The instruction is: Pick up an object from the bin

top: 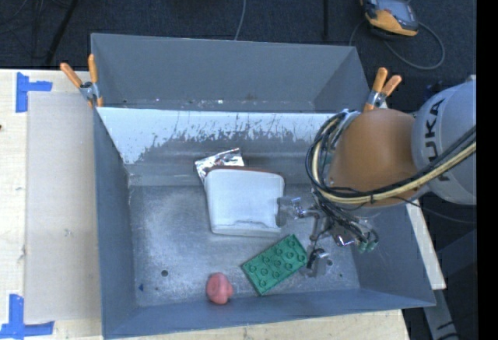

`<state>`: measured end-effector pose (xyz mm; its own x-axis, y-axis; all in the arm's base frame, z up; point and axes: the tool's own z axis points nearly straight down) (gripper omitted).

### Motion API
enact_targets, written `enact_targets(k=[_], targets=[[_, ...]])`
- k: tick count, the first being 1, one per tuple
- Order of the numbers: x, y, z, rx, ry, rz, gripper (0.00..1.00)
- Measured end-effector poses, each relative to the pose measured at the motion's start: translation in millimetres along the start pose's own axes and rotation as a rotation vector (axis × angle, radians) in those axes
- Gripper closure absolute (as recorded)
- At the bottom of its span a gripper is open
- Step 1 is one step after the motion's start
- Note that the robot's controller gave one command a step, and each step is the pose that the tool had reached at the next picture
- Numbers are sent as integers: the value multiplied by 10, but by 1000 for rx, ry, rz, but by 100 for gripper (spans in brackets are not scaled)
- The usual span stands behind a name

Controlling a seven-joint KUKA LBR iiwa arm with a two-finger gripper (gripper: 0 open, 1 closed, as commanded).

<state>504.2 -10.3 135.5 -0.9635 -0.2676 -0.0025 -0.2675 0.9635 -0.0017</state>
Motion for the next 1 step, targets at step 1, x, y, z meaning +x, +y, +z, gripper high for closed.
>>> enact_targets(k=[1], targets=[[-61,525,687,-6,9,-105,0]])
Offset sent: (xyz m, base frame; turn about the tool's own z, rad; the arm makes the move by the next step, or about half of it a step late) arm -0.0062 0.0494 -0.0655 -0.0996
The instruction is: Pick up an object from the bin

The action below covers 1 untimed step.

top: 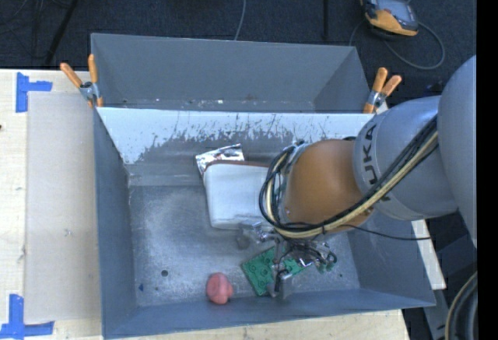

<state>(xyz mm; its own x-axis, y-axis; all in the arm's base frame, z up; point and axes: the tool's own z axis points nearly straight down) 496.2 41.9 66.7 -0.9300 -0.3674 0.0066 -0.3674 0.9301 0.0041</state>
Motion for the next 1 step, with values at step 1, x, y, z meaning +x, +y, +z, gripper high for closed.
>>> enact_targets(k=[1], targets=[[-12,-22,-42,3,-5,5,100]])
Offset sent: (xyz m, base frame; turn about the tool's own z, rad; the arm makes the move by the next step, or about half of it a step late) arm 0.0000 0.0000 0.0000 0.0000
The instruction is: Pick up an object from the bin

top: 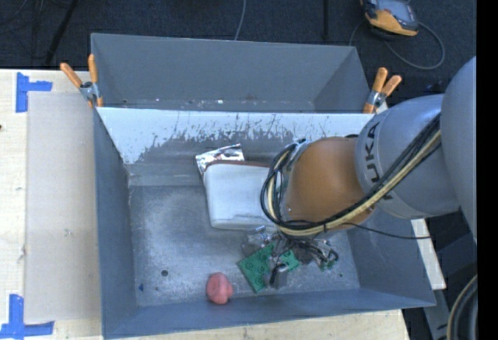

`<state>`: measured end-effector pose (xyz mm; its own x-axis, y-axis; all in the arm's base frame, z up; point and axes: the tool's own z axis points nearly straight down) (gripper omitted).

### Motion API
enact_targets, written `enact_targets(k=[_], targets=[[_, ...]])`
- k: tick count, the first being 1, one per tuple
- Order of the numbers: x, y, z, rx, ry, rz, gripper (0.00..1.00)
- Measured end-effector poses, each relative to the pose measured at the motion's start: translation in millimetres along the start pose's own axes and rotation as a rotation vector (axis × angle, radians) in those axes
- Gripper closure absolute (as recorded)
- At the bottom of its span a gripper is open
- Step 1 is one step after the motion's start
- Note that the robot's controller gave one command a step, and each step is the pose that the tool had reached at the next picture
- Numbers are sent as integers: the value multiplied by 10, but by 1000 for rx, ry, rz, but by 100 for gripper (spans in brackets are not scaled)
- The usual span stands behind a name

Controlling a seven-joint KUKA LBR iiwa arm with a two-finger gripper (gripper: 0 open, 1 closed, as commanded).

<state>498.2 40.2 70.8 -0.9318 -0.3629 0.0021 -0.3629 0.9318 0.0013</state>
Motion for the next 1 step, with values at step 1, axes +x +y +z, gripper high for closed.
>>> enact_targets(k=[1], targets=[[-30,-201,-1918,5,-11,-56,100]])
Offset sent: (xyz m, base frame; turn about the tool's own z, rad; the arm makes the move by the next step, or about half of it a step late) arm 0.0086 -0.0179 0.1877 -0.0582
